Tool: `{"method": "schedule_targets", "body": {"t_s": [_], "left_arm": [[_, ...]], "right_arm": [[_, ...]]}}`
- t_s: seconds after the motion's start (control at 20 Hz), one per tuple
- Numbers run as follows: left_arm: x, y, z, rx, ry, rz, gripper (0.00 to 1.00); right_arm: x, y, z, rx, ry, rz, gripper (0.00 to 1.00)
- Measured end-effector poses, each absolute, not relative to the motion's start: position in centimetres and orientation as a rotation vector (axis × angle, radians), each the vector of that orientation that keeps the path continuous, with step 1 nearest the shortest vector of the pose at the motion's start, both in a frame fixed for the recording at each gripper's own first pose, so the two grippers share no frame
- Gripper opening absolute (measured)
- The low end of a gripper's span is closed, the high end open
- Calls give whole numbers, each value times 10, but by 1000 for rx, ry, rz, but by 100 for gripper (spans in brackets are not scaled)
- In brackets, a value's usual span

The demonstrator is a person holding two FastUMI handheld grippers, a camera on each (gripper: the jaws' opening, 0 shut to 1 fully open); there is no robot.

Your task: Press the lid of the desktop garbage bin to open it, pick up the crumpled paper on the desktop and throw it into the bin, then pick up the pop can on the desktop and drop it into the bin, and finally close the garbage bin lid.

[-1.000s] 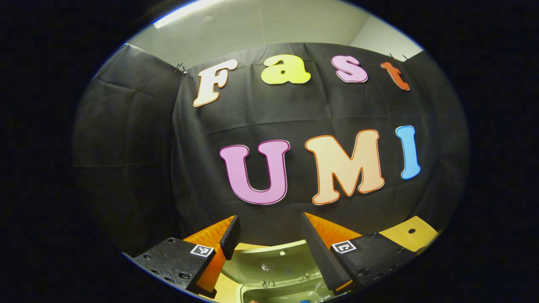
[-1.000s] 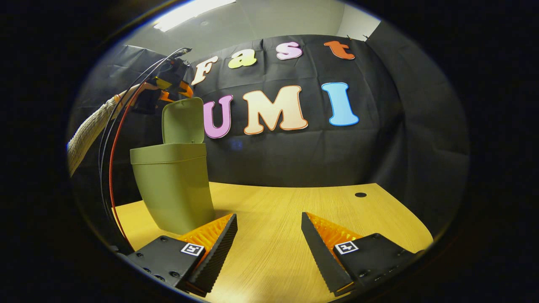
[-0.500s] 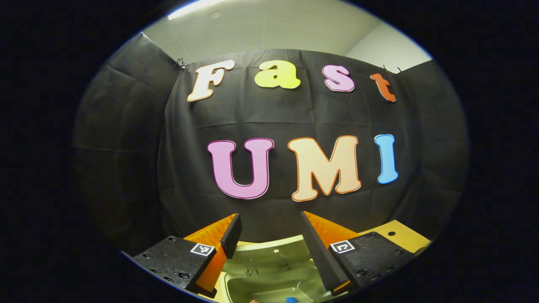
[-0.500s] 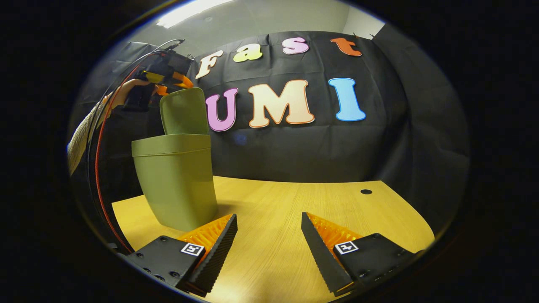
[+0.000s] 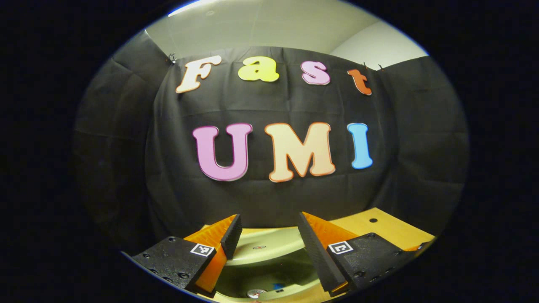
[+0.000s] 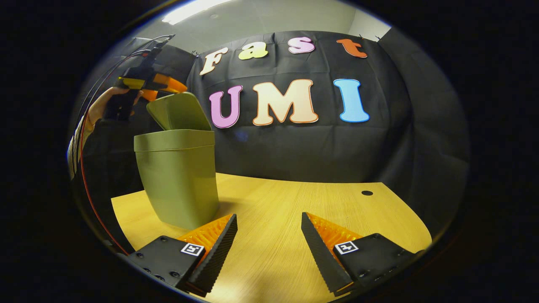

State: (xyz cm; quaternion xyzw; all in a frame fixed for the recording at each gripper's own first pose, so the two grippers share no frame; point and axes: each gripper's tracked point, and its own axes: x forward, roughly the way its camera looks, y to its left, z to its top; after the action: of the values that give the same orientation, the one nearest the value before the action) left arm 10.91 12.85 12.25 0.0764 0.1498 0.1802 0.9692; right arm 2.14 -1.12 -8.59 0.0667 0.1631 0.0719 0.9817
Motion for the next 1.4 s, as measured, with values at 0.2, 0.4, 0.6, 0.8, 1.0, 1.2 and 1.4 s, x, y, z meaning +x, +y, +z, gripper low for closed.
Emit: {"method": "schedule_targets", "body": {"t_s": [0.2, 0.4, 0.6, 0.8, 1.0, 1.2, 1.4], "left_arm": [[98, 120, 92, 152, 335, 339, 83], [88, 119, 67, 111, 363, 328, 83], [82, 123, 63, 90, 347, 324, 85], [79, 124, 59, 129, 327, 331, 86], [77, 129, 59, 156, 297, 364, 87], [73, 138, 62, 191, 236, 421, 94], [70, 140, 63, 193, 178, 450, 98]], "right_arm": [[21, -14, -83, 137, 325, 143, 96], [22, -13, -85, 143, 328, 145, 96], [22, -14, -94, 128, 352, 146, 96], [23, -10, -96, 143, 361, 156, 96], [24, -8, -100, 132, 373, 159, 96], [24, -4, -100, 152, 373, 173, 96], [24, 0, -107, 155, 389, 181, 96]]}}
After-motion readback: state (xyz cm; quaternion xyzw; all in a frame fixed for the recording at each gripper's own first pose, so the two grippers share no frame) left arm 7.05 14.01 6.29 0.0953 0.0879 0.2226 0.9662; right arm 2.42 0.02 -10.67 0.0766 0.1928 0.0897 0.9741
